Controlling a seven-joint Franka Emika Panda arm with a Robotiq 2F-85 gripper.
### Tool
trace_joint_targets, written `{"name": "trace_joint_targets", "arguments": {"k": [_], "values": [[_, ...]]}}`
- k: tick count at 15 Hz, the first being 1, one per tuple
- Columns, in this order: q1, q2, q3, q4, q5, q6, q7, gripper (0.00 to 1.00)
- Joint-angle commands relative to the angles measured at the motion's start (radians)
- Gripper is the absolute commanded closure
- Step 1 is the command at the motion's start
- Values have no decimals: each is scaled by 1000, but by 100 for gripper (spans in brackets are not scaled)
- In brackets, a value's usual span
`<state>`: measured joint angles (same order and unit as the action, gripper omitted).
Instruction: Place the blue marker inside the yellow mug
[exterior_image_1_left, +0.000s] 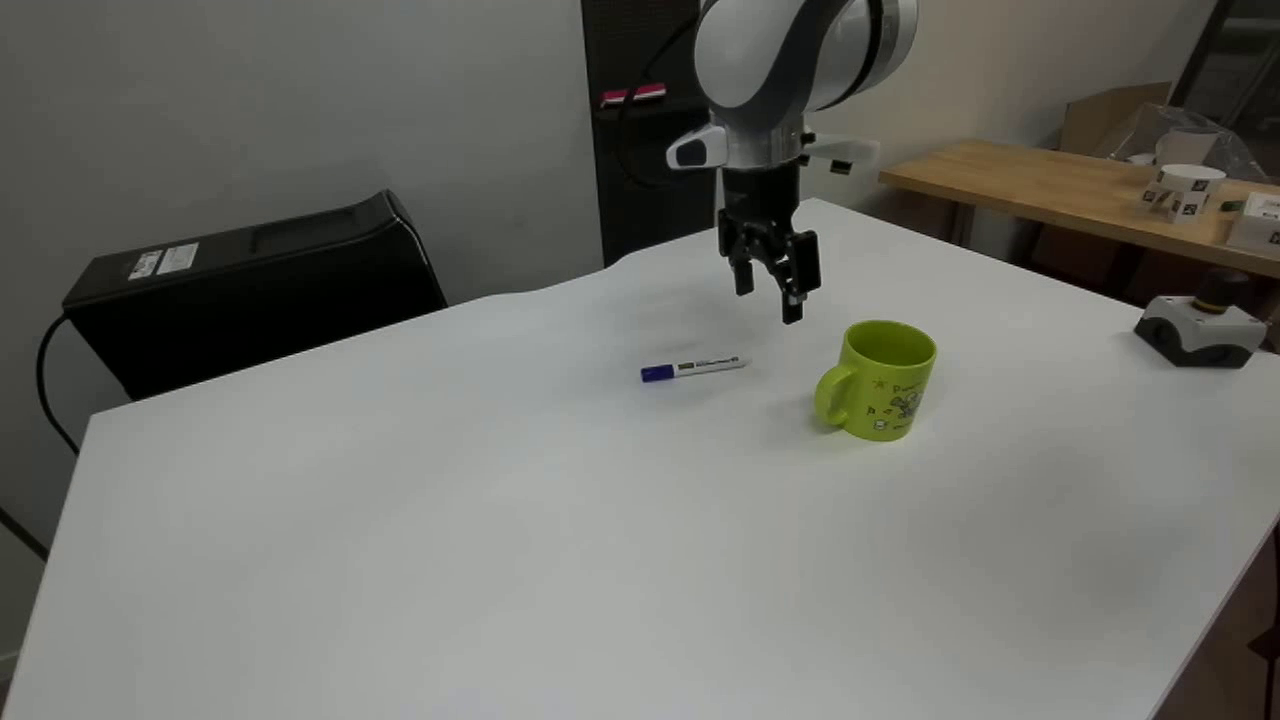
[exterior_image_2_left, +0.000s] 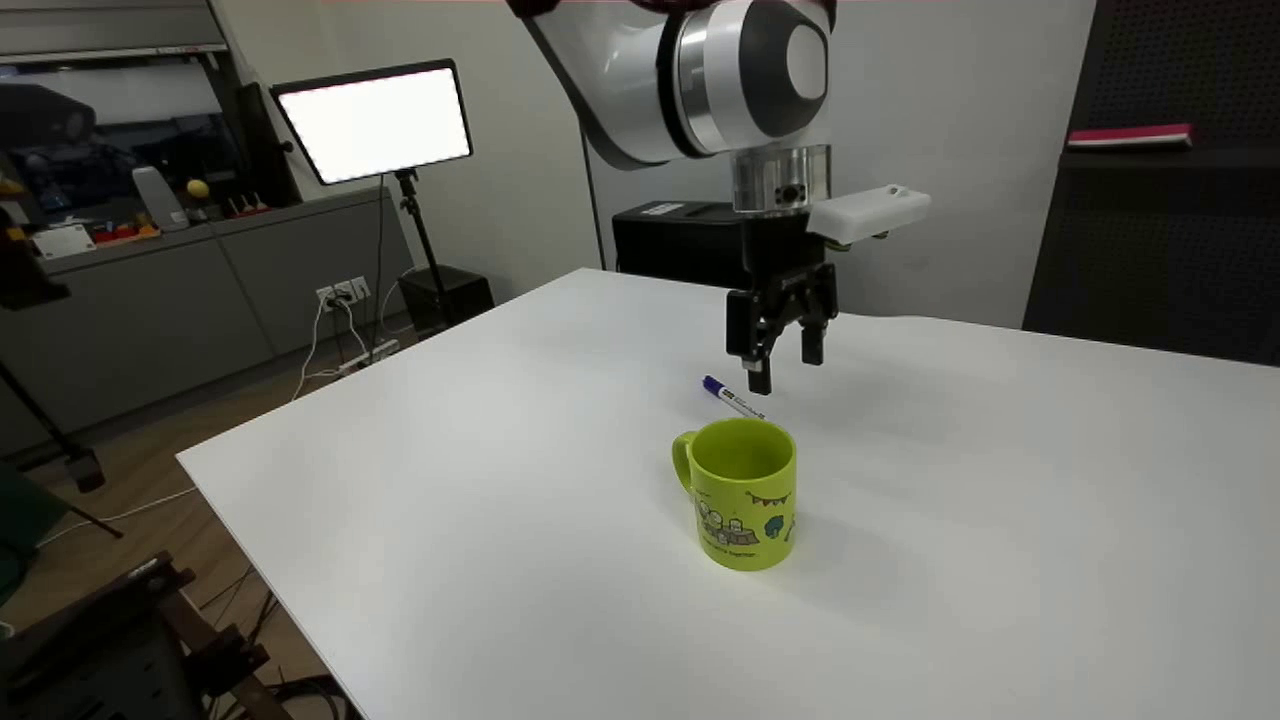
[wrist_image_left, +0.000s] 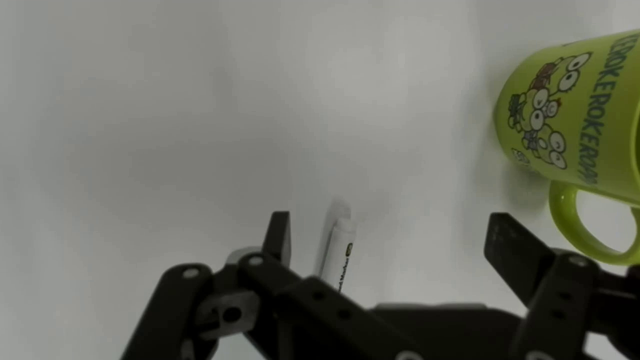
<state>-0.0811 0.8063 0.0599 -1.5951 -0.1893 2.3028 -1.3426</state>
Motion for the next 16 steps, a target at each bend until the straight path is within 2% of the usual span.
{"name": "trace_joint_targets", "arguments": {"k": [1, 16], "values": [[28, 58, -22, 62, -32, 24, 51, 0], [98, 179, -17, 149, -45, 79, 216, 0]]}}
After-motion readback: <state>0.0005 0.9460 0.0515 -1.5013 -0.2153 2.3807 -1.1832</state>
